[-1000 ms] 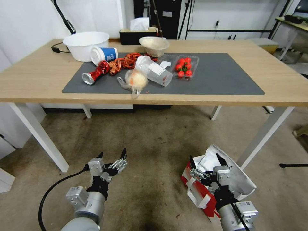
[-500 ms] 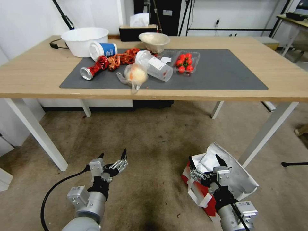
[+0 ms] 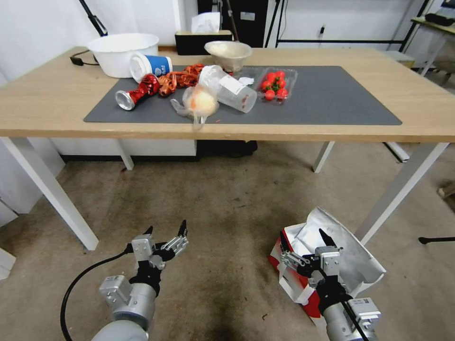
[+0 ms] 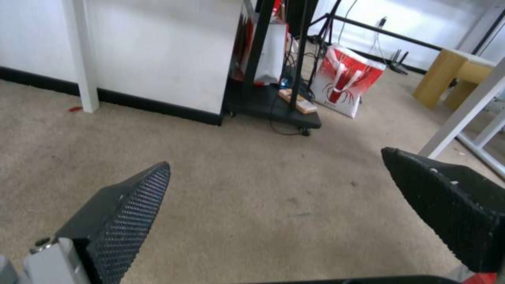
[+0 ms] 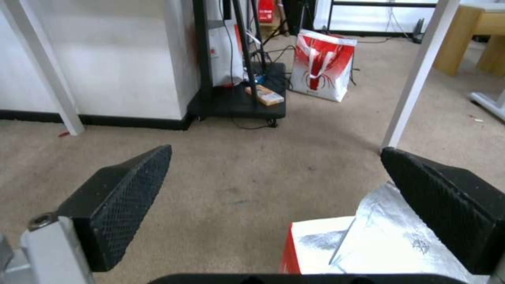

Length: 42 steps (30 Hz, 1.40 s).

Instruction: Pick up the food delivery bag from the floor and place it on the table.

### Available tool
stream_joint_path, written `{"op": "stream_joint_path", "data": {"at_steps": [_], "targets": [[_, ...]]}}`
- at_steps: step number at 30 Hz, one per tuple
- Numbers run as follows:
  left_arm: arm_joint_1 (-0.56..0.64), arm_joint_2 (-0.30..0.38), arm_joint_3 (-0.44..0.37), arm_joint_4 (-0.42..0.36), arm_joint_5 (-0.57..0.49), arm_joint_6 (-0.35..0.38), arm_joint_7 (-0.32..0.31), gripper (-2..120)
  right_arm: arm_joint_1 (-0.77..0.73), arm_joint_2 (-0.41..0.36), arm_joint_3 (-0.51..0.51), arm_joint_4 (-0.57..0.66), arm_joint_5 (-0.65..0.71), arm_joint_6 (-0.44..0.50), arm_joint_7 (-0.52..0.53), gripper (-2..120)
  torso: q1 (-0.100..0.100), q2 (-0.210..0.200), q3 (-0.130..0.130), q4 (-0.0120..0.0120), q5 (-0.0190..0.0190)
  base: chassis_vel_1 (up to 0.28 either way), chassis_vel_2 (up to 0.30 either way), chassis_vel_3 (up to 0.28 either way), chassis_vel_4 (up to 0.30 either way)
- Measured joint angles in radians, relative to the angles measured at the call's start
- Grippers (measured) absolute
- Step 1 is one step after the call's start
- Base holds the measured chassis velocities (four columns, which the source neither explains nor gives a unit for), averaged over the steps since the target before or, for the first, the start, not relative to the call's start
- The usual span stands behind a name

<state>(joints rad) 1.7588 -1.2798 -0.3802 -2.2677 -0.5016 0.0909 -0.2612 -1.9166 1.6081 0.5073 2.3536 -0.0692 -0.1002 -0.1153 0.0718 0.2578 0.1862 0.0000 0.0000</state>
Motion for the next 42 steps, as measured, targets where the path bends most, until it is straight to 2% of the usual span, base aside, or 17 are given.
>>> {"op": "stream_joint_path", "data": {"at_steps": [9,11,30,42], "targets": [[-0.001,-0.001,0.002,0.002,0.001,0.000,0.003,100,0.000,0.000,0.002,0.000,-0.004,0.000,-0.001,100,-0.008,-0.028,-0.020,0.0000,0.0000,0.000,0.000,0.000,0.000],[-0.001,-0.001,0.002,0.004,0.002,0.000,0.003,100,0.002,0.000,0.004,-0.002,-0.004,0.001,-0.002,100,-0.012,-0.050,-0.038,0.0000,0.0000,0.000,0.000,0.000,0.000],[0.010,0.002,-0.001,-0.001,0.006,-0.007,0.003,100,-0.001,0.000,0.000,-0.004,-0.010,0.005,-0.006,100,-0.028,-0.123,-0.095,0.0000,0.0000,0.000,0.000,0.000,0.000],[0.010,0.008,-0.002,-0.006,0.006,-0.007,0.006,100,-0.003,0.000,-0.001,0.000,-0.013,0.007,-0.008,100,-0.033,-0.173,-0.141,0.0000,-0.0001,0.000,0.000,0.000,0.000]]}}
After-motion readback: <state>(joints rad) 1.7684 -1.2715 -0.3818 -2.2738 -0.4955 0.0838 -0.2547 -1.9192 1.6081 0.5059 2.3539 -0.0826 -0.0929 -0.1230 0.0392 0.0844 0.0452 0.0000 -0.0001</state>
